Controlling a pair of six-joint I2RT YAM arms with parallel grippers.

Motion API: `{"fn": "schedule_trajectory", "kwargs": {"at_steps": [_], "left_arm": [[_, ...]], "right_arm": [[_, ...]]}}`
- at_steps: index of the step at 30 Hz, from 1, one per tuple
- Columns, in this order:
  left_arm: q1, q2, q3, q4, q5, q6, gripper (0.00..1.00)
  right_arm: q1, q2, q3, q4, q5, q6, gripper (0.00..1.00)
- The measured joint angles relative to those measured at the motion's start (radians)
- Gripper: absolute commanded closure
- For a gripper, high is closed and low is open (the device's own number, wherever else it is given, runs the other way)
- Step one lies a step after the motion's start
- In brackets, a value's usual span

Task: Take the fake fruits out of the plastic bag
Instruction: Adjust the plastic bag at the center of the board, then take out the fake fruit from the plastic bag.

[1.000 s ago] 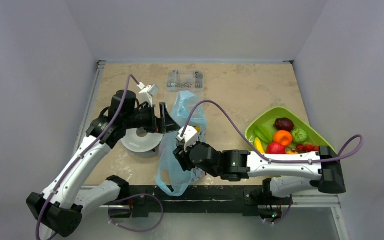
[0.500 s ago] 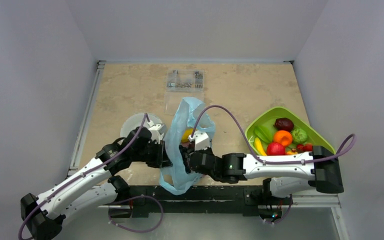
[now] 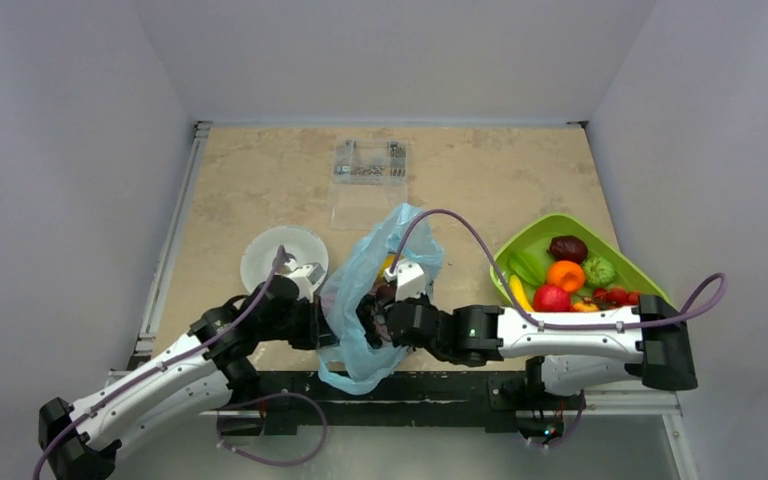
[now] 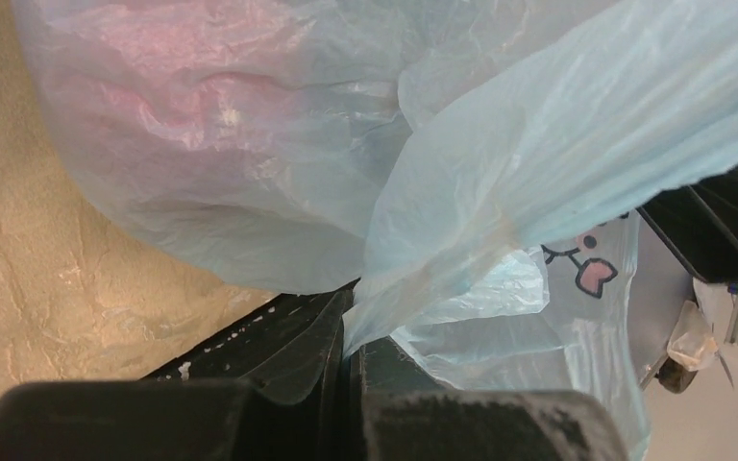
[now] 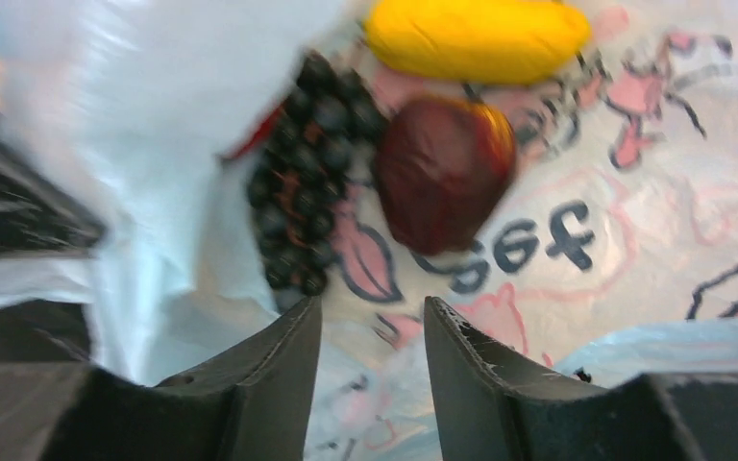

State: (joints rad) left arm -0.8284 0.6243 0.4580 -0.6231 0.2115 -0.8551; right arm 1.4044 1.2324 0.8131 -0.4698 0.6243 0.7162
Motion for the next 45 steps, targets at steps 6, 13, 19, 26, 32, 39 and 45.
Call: {"fn": "schedule_trajectory", "kwargs": {"at_steps": [6, 13, 19, 26, 32, 39, 45], "left_arm": [[0.0, -0.008, 0.024, -0.001, -0.026, 0.0, 1.0], [0.0, 0.0, 0.032, 0.0, -0.036, 0.0, 1.0], [0.0, 0.001, 0.036, 0.001, -0.04, -0.001, 1.0], [0.0, -0.005, 0.05, -0.022, -0.041, 0.011, 1.0], [0.0, 0.022, 0.079, -0.032, -0.04, 0.027, 1.0], [0.0, 0.007, 0.043, 0.042, -0.041, -0.015, 1.0], [0.0, -0.03, -0.009, 0.067, -0.051, -0.06, 1.0]], "right_arm": [[-0.127, 0.032, 0.06, 0.173, -0.089, -0.13, 0.51], [-0.206, 0.124, 0.072, 0.267, -0.146, -0.241, 0.48], [-0.242, 0.179, 0.07, 0.307, -0.175, -0.303, 0.37], [-0.245, 0.262, 0.055, 0.319, -0.19, -0.342, 0.27], [-0.245, 0.315, 0.048, 0.337, -0.196, -0.345, 0.32], [-0.245, 0.34, 0.053, 0.349, -0.189, -0.358, 0.55], [-0.245, 0.32, 0.081, 0.301, -0.195, -0.37, 0.87]]}}
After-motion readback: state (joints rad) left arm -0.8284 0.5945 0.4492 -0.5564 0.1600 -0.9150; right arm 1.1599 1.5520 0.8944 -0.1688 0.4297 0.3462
